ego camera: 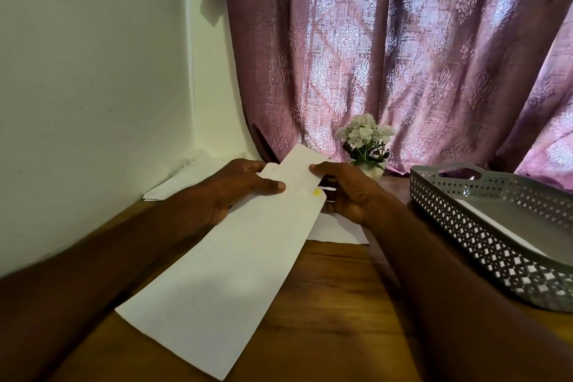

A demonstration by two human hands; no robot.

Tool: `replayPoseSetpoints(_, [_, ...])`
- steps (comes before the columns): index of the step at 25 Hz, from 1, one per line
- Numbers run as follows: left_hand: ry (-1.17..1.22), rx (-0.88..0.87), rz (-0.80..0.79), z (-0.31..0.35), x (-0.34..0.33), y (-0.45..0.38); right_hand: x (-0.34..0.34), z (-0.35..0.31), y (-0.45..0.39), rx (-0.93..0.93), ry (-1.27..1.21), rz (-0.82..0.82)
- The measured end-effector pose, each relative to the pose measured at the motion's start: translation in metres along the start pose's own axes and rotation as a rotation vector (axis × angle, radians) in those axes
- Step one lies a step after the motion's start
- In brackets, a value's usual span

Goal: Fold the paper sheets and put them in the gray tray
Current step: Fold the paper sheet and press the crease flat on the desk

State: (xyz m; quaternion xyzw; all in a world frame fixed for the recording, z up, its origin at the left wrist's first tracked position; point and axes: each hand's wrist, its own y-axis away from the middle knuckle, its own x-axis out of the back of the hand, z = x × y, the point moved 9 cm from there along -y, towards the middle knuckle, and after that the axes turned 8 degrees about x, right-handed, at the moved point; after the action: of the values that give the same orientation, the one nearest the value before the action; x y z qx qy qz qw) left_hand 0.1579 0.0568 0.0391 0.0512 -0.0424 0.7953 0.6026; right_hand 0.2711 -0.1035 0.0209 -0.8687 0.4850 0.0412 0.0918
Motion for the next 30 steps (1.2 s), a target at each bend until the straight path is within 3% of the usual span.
replayPoseSetpoints(6, [0.016, -0.011, -0.028, 0.000, -0.003, -0.001, 0.002, -0.006, -0.003, 0.076, -0.012, 0.054])
replayPoseSetpoints(17, [0.045, 0.010, -0.042, -0.002, -0.003, -0.003, -0.013, 0.008, 0.001, -0.028, 0.009, -0.095])
replayPoseSetpoints(30, [0.012, 0.025, 0.025, -0.002, 0.002, -0.001, -0.018, 0.006, 0.000, -0.025, -0.097, -0.097])
